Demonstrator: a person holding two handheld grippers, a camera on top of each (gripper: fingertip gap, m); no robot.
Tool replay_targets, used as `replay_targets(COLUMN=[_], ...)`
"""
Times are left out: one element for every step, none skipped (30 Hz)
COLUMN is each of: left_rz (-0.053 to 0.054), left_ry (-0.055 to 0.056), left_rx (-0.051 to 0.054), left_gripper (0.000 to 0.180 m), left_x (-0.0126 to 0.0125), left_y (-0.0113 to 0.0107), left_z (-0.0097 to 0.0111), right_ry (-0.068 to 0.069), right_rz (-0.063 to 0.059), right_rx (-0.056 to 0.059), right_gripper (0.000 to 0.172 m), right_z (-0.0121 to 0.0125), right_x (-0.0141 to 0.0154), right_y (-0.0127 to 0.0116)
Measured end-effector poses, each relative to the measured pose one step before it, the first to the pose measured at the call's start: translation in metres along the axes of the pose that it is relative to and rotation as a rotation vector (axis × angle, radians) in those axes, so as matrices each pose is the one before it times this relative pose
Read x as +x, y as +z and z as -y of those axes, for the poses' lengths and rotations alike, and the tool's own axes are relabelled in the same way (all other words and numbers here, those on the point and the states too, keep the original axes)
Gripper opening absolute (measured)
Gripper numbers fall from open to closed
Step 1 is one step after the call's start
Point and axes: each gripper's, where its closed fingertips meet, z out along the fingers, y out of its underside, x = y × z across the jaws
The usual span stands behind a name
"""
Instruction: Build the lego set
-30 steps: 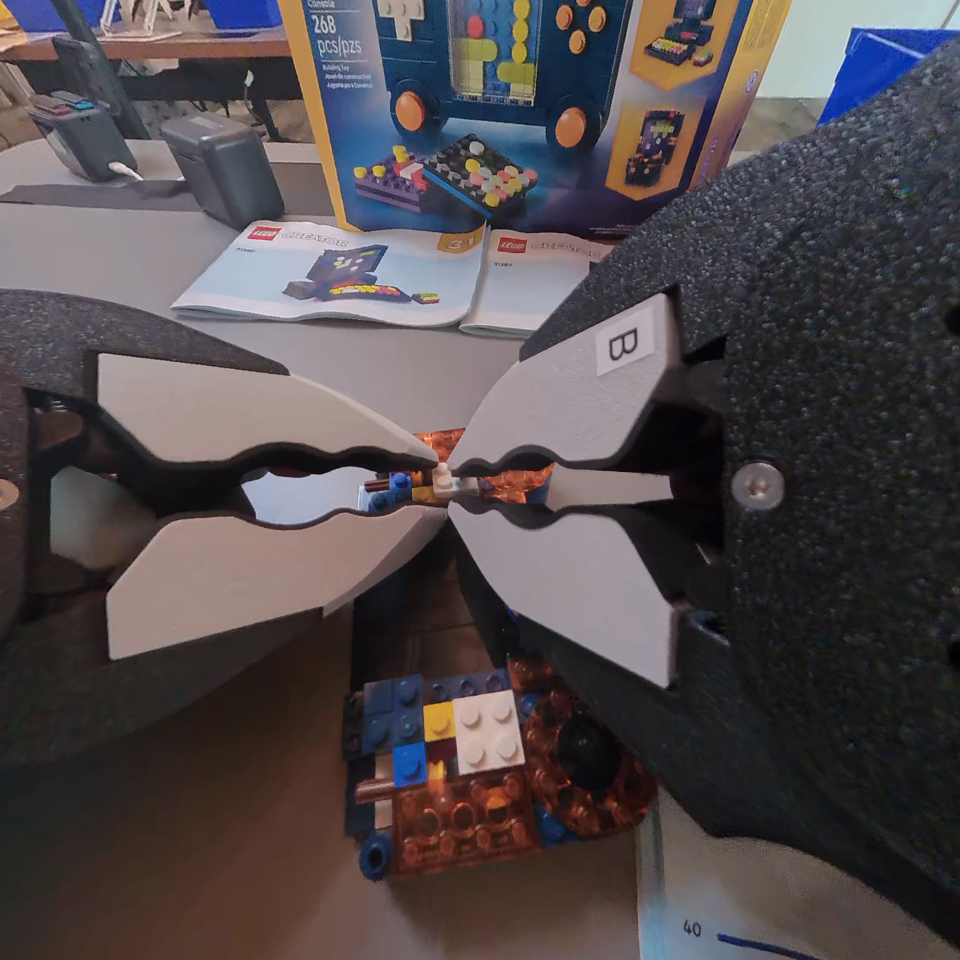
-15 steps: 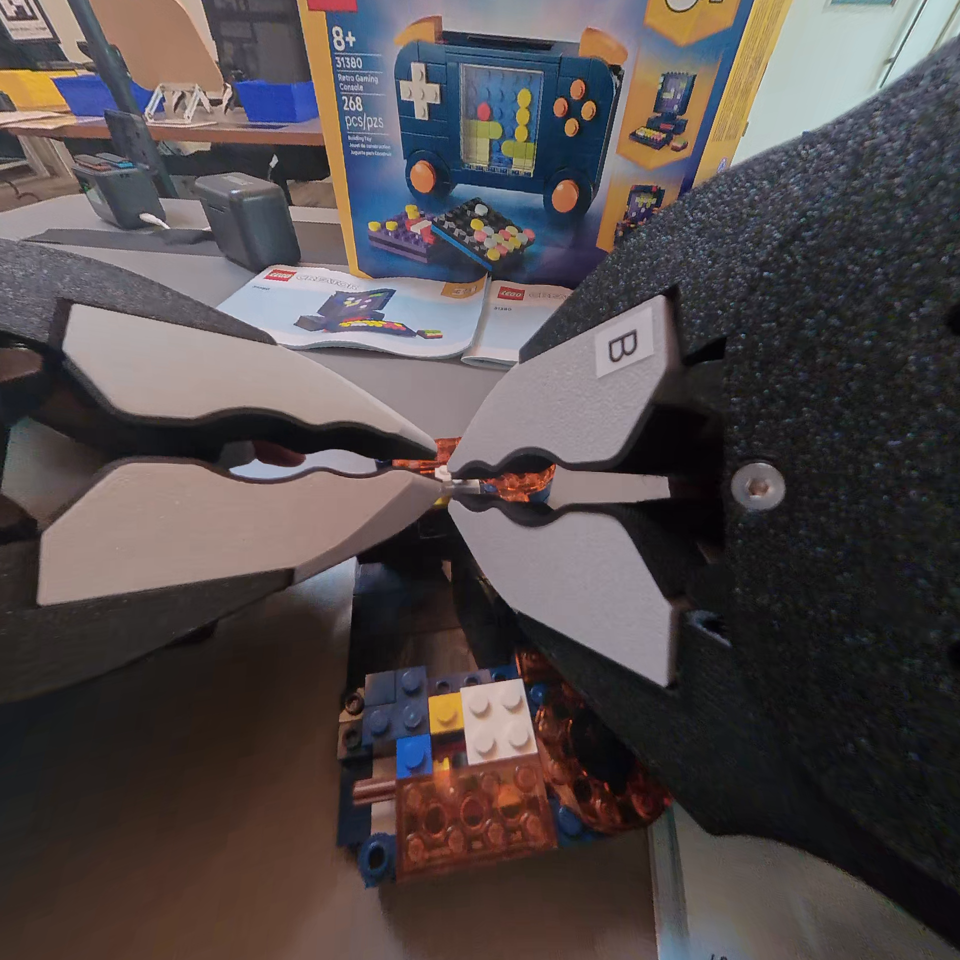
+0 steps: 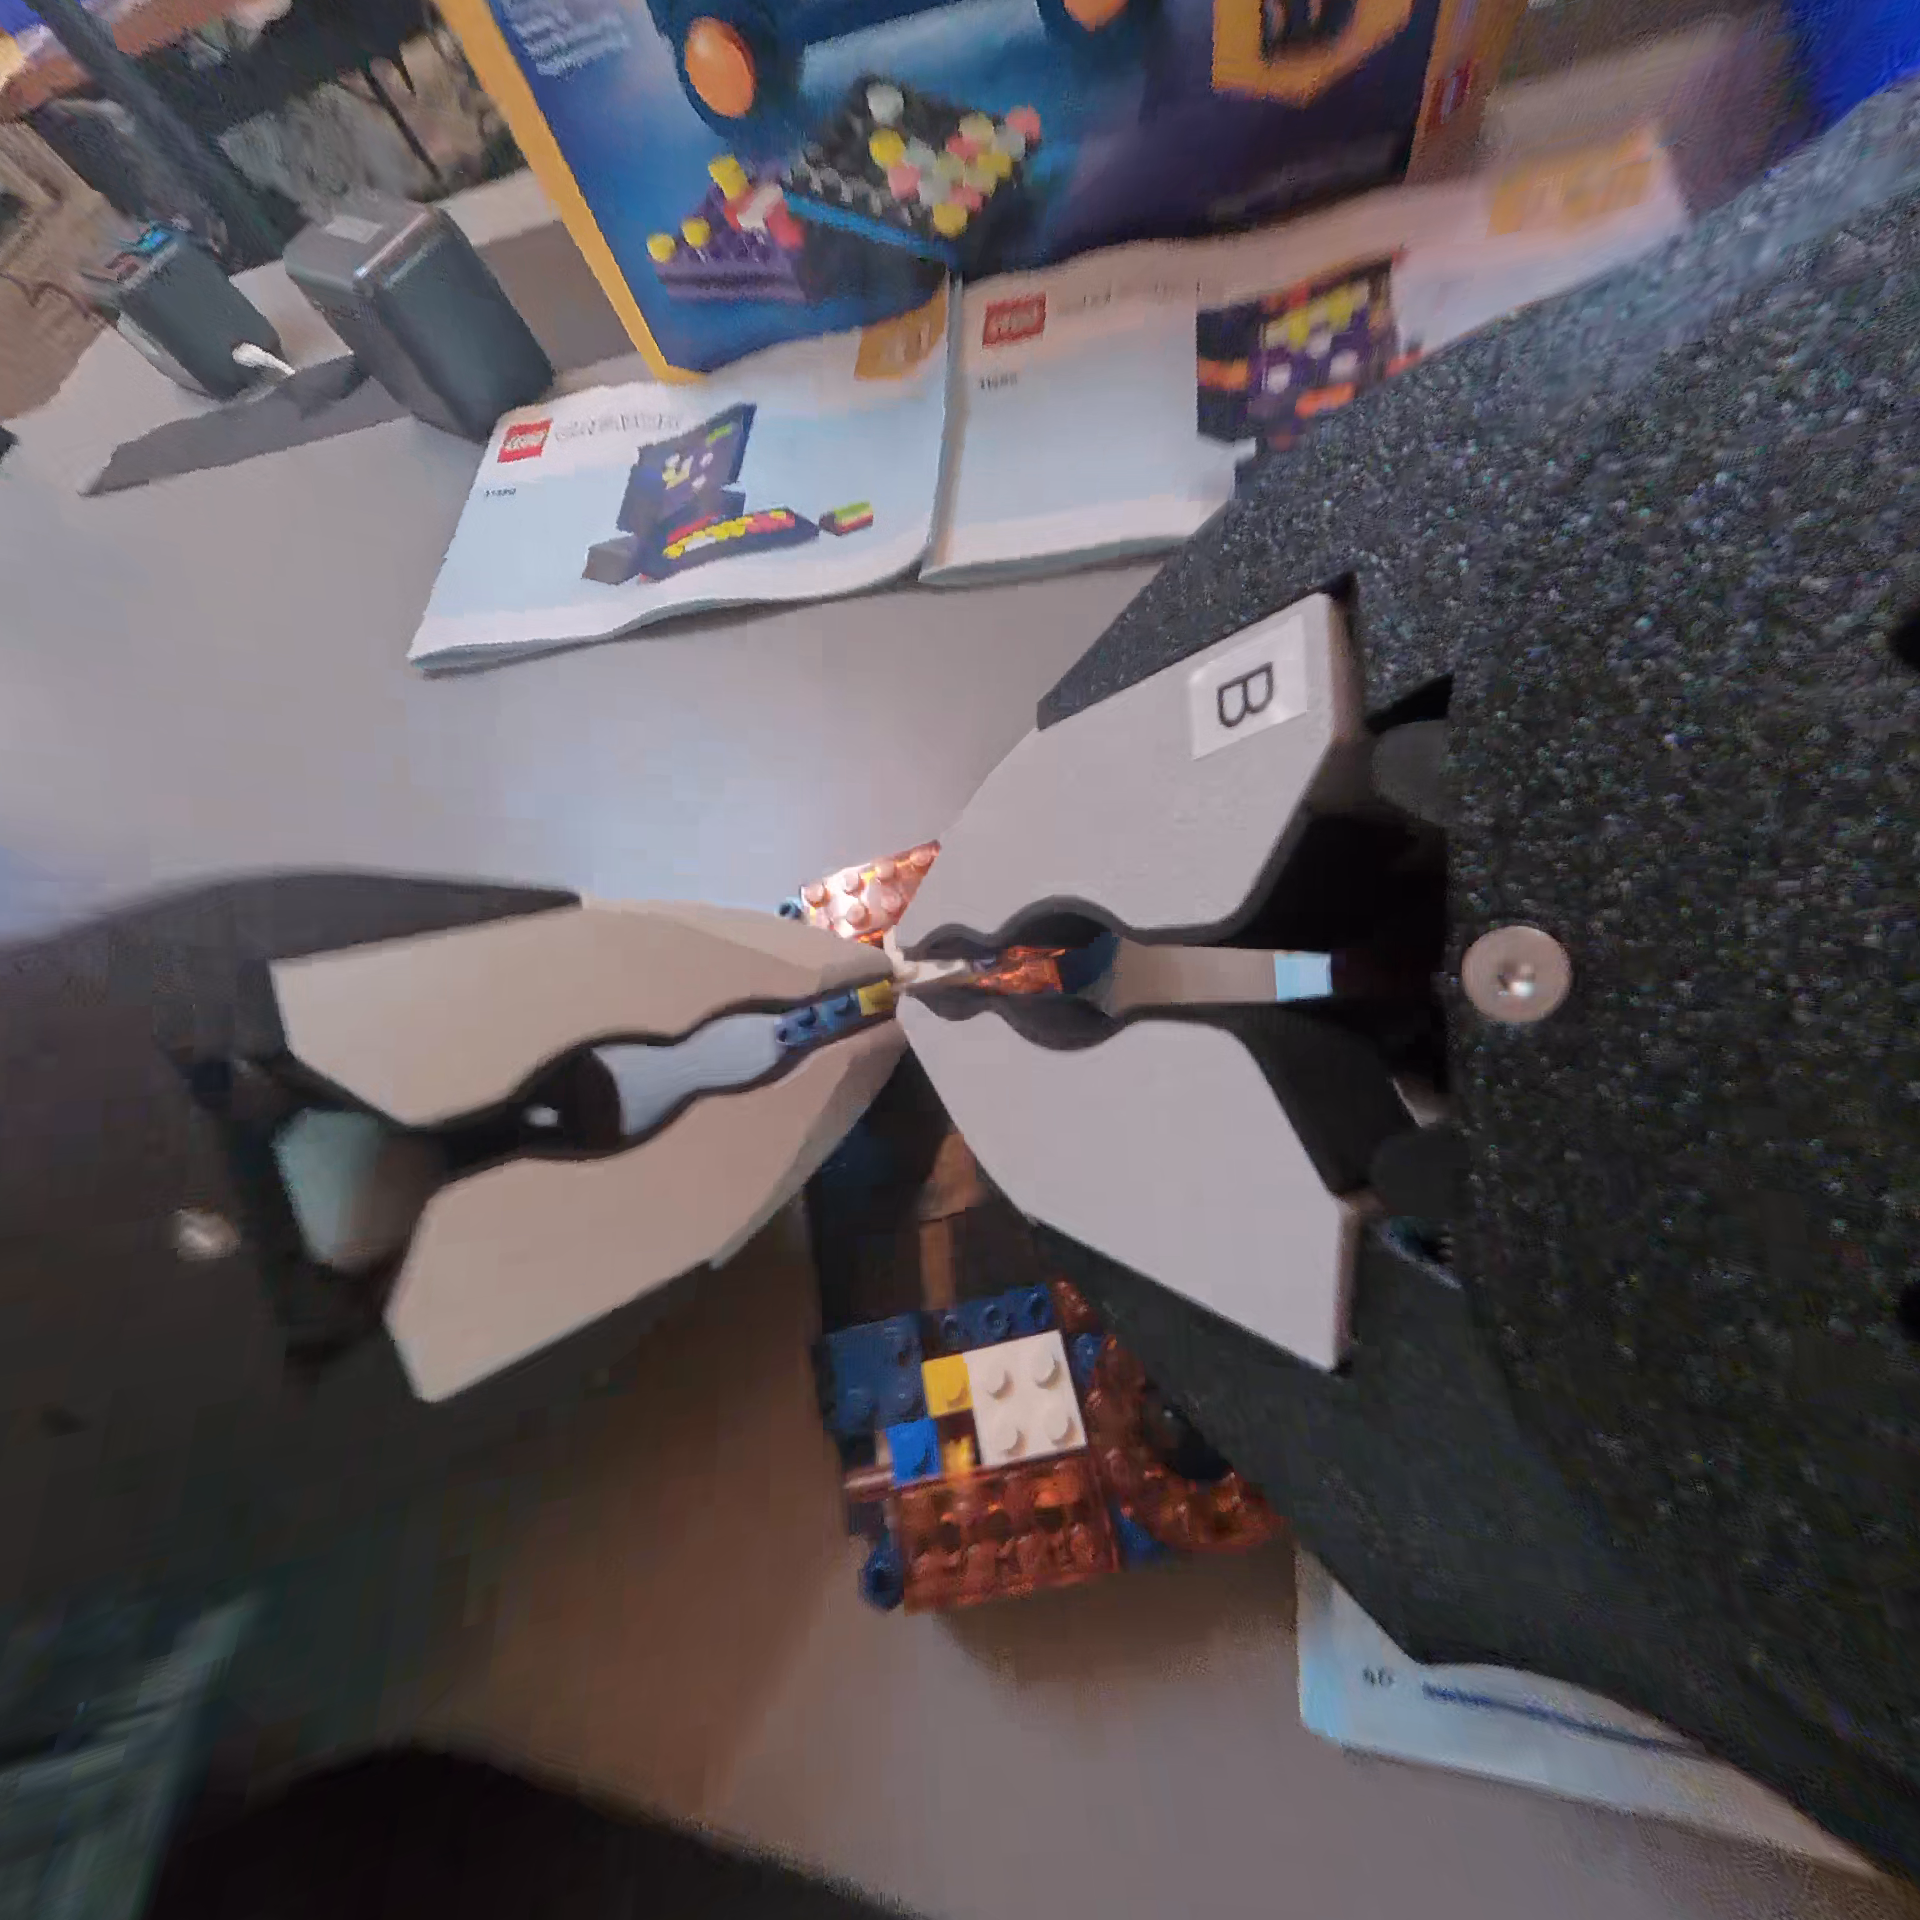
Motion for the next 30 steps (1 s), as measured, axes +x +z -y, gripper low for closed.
replay_targets(left_rz=[0.0003, 0.0000, 0.0002, 0.0001, 0.0004, 0.0008, 0.0009, 0.0005, 0.0004, -0.0002, 0.0003, 0.0006, 0.0000, 0.0002, -0.0003, 0.0010, 0.0009, 0.0010, 0.0020, 0.0031, 0.0041, 0.0044, 0.0013, 0.0063, 0.0090, 0.0072, 0.0026, -0.0013, -0.0038, -0.0043], left_ry=[0.0003, 0.0004, 0.0001, -0.0001, 0.0007, 0.0008, 0.0004, 0.0003, 0.0004, 0.0000, 0.0000, -0.0004, -0.0006, 0.0007, 0.0028, 0.0034, 0.0034, 0.0040, 0.0067, 0.0099, 0.0137, 0.0162, 0.0188, 0.0232, 0.0279, 0.0182, 0.0051, -0.0062, -0.0126, -0.0133], left_rx=[-0.0002, -0.0001, -0.0001, -0.0002, -0.0003, -0.0004, -0.0005, -0.0003, -0.0005, -0.0012, -0.0012, -0.0011, -0.0012, -0.0013, -0.0014, -0.0009, -0.0014, -0.0020, -0.0023, -0.0033, -0.0041, -0.0051, -0.0062, -0.0071, -0.0090, -0.0100, -0.0084, -0.0033, 0.0023, 0.0036], left_gripper=[0.005, 0.005, 0.005, 0.005, 0.005, 0.005, 0.005, 0.005, 0.005, 0.005, 0.005, 0.005, 0.005, 0.005, 0.005, 0.004, 0.004, 0.004, 0.004, 0.004, 0.004, 0.004, 0.003, 0.002, 0.002, 0.002, 0.002, 0.002, 0.002, 0.002], left_x=[-0.00001, -0.00002, 0.00009, 0.00000, -0.00001, 0.00006, -0.00009, 0.00003, -0.00003, 0.00000, -0.00006, -0.00007, 0.00006, 0.00009, 0.00025, 0.00005, 0.00003, 0.00005, 0.00005, 0.00004, -0.00002, 0.00010, 0.00057, 0.00012, 0.00006, -0.00013, -0.00009, 0.00001, -0.00008, 0.00001], left_y=[0.00004, -0.00001, -0.00002, -0.00001, 0.00008, 0.00006, 0.00002, -0.00004, 0.00002, 0.00003, 0.00004, 0.00004, -0.00008, -0.00006, -0.00010, -0.00006, 0.00003, -0.00008, 0.00009, -0.00003, -0.00003, -0.00004, 0.00001, -0.00010, -0.00002, 0.00006, 0.00009, 0.00005, 0.00009, 0.00001], left_z=[0.00004, -0.00001, 0.00005, -0.00003, -0.00005, 0.00000, 0.00001, -0.00011, 0.00000, -0.00023, -0.00009, -0.00008, -0.00002, -0.00018, -0.00019, 0.00001, 0.00001, -0.00007, -0.00005, 0.00004, -0.00006, -0.00003, 0.00001, -0.00011, -0.00003, -0.00012, -0.00017, -0.00013, -0.00013, -0.00009], right_ry=[0.0728, 0.0587, 0.0388, 0.0232, 0.0107, 0.0005, -0.0037, -0.0122, -0.0143, -0.0205, -0.0263, -0.0296, -0.0346, -0.0237, -0.0050, 0.0069, 0.0058, -0.0009, -0.0096, -0.0146, -0.0246, -0.0298, -0.0277, -0.0203, -0.0056, 0.0067, 0.0166, 0.0232, 0.0225, 0.0228], right_rz=[0.0157, 0.0097, 0.0065, 0.0009, 0.0001, 0.0089, 0.0043, 0.0056, -0.0046, -0.0059, -0.0023, -0.0060, -0.0156, -0.0125, -0.0063, -0.0008, 0.0018, 0.0015, -0.0018, -0.0052, -0.0101, -0.0140, -0.0120, -0.0147, -0.0067, 0.0015, 0.0074, 0.0108, 0.0119, 0.0130], right_rx=[0.0433, 0.0228, -0.0003, -0.0138, -0.0162, -0.0129, 0.0021, 0.0054, -0.0047, -0.0090, -0.0114, -0.0176, -0.0088, -0.0075, -0.0049, -0.0018, 0.0022, 0.0020, -0.0024, -0.0075, -0.0089, -0.0088, -0.0137, -0.0077, -0.0072, -0.0031, 0.0017, 0.0036, 0.0013, -0.0044], right_gripper=[0.000, 0.000, 0.000, 0.000, 0.000, 0.000, 0.000, 0.000, 0.000, 0.000, 0.000, 0.000, 0.000, 0.000, 0.000, 0.000, 0.000, 0.000, 0.000, 0.000, 0.000, 0.000, 0.000, 0.000, 0.000, 0.000, 0.000, 0.000, 0.000, 0.000], right_z=[0.00273, 0.00075, -0.00191, -0.00343, -0.00374, -0.00284, -0.00021, 0.00073, 0.00001, -0.00002, -0.00024, -0.00110, -0.00004, 0.00000, -0.00008, -0.00017, -0.00008, -0.00018, -0.00006, -0.00008, -0.00009, -0.00022, -0.00085, 0.00003, -0.00013, 0.00000, -0.00015, -0.00008, -0.00015, -0.00010], right_x=[0.00362, 0.00370, 0.00292, 0.00216, 0.00080, -0.00176, -0.00184, -0.00213, -0.00027, -0.00013, -0.00087, -0.00111, -0.00012, -0.00008, -0.00001, -0.00004, 0.00007, 0.00001, -0.00006, -0.00009, -0.00023, -0.00012, -0.00074, -0.00006, 0.00004, 0.00000, -0.00001, 0.00011, -0.00003, -0.00010], right_y=[-0.00209, -0.00099, 0.00057, 0.00178, 0.00238, 0.00229, 0.00140, 0.00020, 0.00002, -0.00017, -0.00009, 0.00030, -0.00005, -0.00004, -0.00004, -0.00002, -0.00003, 0.00004, -0.00009, -0.00005, -0.00009, -0.00010, 0.00016, 0.00000, 0.00003, 0.00004, 0.00000, -0.00002, 0.00006, 0.00008])
